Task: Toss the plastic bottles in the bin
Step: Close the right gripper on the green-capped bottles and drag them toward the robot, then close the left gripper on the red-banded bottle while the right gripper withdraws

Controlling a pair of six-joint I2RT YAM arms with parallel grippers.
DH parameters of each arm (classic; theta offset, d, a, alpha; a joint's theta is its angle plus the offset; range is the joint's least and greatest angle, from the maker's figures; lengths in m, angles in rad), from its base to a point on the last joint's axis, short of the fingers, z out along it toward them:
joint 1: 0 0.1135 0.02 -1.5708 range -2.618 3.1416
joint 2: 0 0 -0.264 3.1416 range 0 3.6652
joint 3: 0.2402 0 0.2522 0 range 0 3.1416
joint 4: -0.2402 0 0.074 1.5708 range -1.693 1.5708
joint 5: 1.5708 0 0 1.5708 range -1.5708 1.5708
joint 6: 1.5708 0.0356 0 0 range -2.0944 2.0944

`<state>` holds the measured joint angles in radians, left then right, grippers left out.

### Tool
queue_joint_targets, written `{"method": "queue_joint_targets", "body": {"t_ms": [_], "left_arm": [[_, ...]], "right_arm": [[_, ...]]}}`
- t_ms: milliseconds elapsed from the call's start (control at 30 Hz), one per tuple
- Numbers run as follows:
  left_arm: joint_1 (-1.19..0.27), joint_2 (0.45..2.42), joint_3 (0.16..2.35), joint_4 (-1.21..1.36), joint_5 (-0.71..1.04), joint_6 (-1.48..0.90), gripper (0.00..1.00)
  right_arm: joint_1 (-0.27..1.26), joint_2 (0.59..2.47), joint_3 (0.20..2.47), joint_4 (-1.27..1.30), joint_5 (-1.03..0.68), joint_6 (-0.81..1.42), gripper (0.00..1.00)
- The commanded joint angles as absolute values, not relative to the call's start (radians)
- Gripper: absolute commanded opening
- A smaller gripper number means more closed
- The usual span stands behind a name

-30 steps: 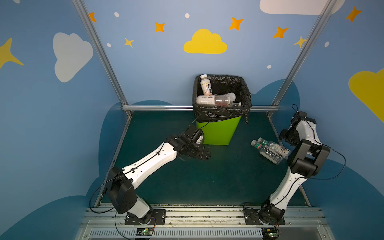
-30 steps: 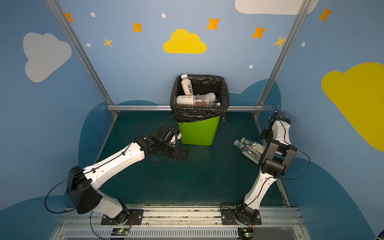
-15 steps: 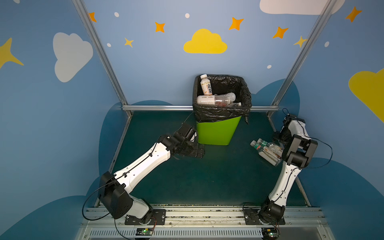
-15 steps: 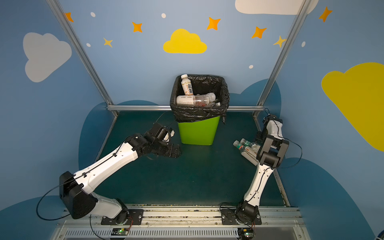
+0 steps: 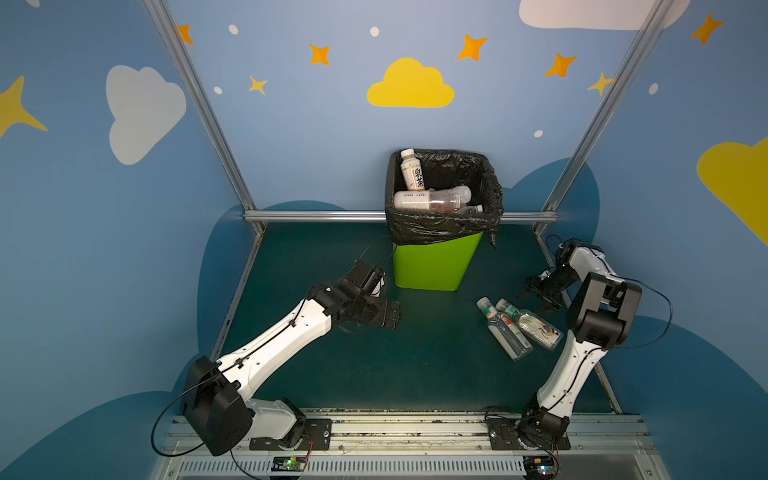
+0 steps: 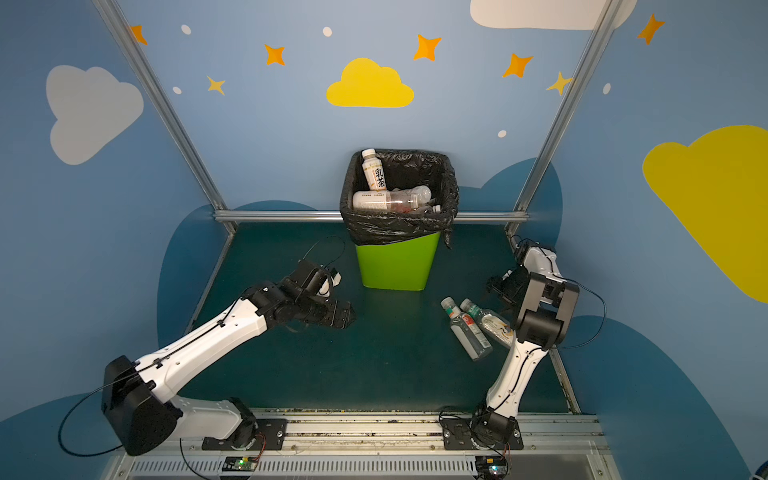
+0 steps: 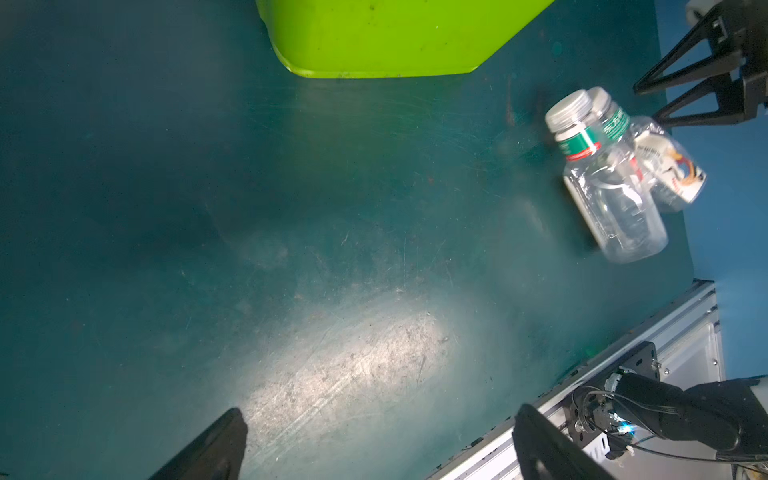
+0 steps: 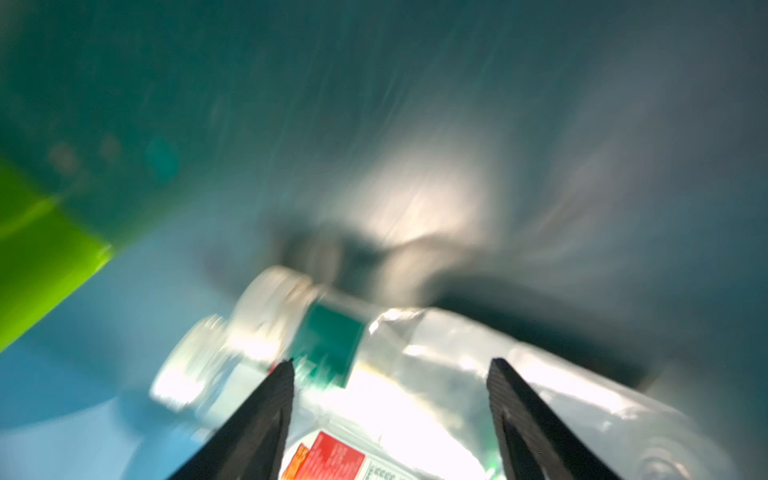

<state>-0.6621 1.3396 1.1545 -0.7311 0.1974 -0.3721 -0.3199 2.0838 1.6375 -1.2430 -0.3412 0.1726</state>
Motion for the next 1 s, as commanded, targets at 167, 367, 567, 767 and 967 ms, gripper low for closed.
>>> {"method": "queue_joint_targets", "body": {"t_ms": [167, 367, 567, 767, 967], "left_arm": [[-0.667, 1.246, 1.053, -0.671, 0.238, -0.417, 1.0], [-0.73, 1.292, 1.051, -0.657, 0.238, -0.439, 1.0], [-0.815, 1.43, 1.116, -0.642, 0.244, -0.524, 1.0], [-0.901, 1.635, 1.282, -0.594, 0.255, -0.65, 1.0], [-0.958, 1.903, 1.606, -0.657, 0.283, -0.71, 1.0]], "right_arm": [[-0.233, 1.875, 1.348, -0.998, -0.754, 0.401, 0.76], [-0.154, 1.75, 1.141, -0.702, -0.923, 0.63, 0.76], [-0.137, 1.576, 1.272, -0.891, -0.713, 0.517, 0.76], [-0.124, 1.476, 1.559, -1.243, -0.226, 0.298, 0.76], [-0.145, 1.416, 1.564, -1.302, -0.105, 0.23, 0.76]]}}
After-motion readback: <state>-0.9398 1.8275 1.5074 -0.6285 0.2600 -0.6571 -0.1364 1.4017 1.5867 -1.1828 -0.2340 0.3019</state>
